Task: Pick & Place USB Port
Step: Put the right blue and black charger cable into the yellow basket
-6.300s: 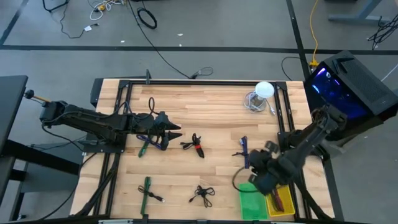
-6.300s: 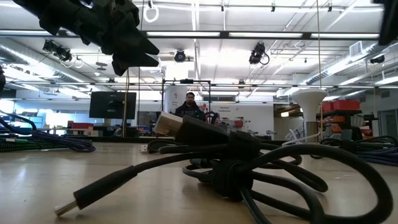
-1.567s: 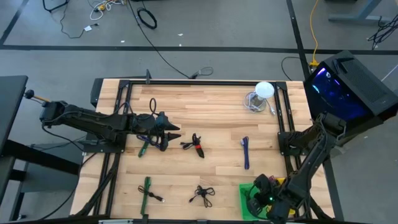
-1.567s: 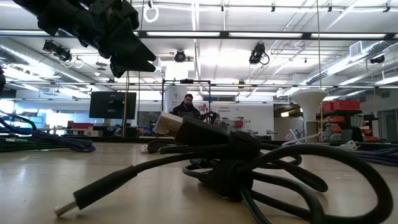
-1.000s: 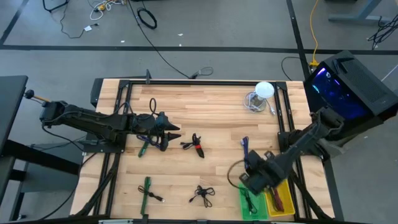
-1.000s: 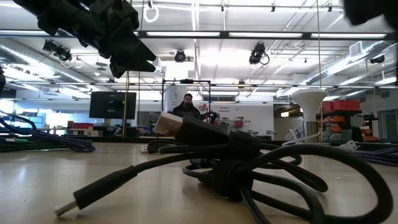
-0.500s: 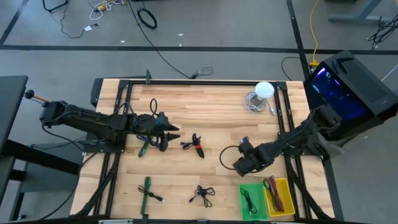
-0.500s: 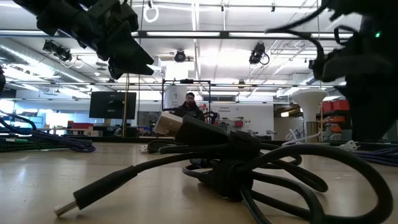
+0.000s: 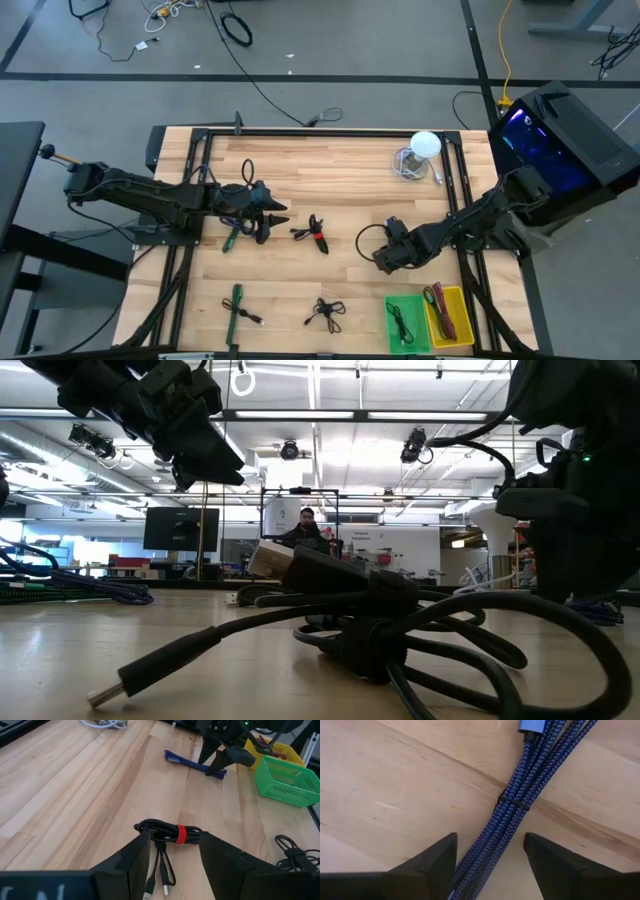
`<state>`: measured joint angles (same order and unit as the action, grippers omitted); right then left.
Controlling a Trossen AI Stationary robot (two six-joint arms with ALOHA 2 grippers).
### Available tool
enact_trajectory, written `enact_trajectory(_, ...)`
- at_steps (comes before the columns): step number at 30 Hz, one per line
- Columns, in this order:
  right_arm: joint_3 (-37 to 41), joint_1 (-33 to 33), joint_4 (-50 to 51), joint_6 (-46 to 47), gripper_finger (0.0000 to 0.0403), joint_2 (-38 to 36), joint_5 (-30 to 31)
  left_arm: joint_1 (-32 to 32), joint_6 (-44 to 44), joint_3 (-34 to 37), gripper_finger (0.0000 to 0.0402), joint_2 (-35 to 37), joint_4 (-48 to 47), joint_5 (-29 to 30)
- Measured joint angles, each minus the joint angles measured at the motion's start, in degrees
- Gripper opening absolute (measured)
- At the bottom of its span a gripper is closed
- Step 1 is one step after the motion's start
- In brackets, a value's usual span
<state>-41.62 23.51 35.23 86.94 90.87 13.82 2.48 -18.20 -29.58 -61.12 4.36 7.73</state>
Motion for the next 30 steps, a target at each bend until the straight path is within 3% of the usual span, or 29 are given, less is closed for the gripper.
enact_trajectory(4, 0.6, -0.6, 0.5, -0.4, 0.0188, 0.0, -1.1, 0.0, 0.1, 0.0, 0.0177, 0.0, 0.0, 0.1)
enact_trajectory(10, 1.2, -0.8, 2.1, -1.3, 0.0025, -0.1, -1.4, 0.0, 0.8, 0.0, 0.0177, 0.0, 0.0, 0.1)
enact_trajectory(16, -1.1, -0.9, 4.1, -4.9, 0.0009, -1.2, -3.7, 0.0, 0.8, 0.0, 0.0177, 0.0, 0.0, 0.1)
enact_trajectory(23, -10.3, 0.5, 16.2, -6.7, 0.0005, -5.6, -4.2, 0.0, 0.7, 0.0, 0.0177, 0.0, 0.1, 0.2)
enact_trajectory(30, -21.1, 7.9, 29.4, 0.3, 0.0004, -7.9, -2.5, 0.0, 0.4, 0.0, 0.0177, 0.0, 0.0, 0.2)
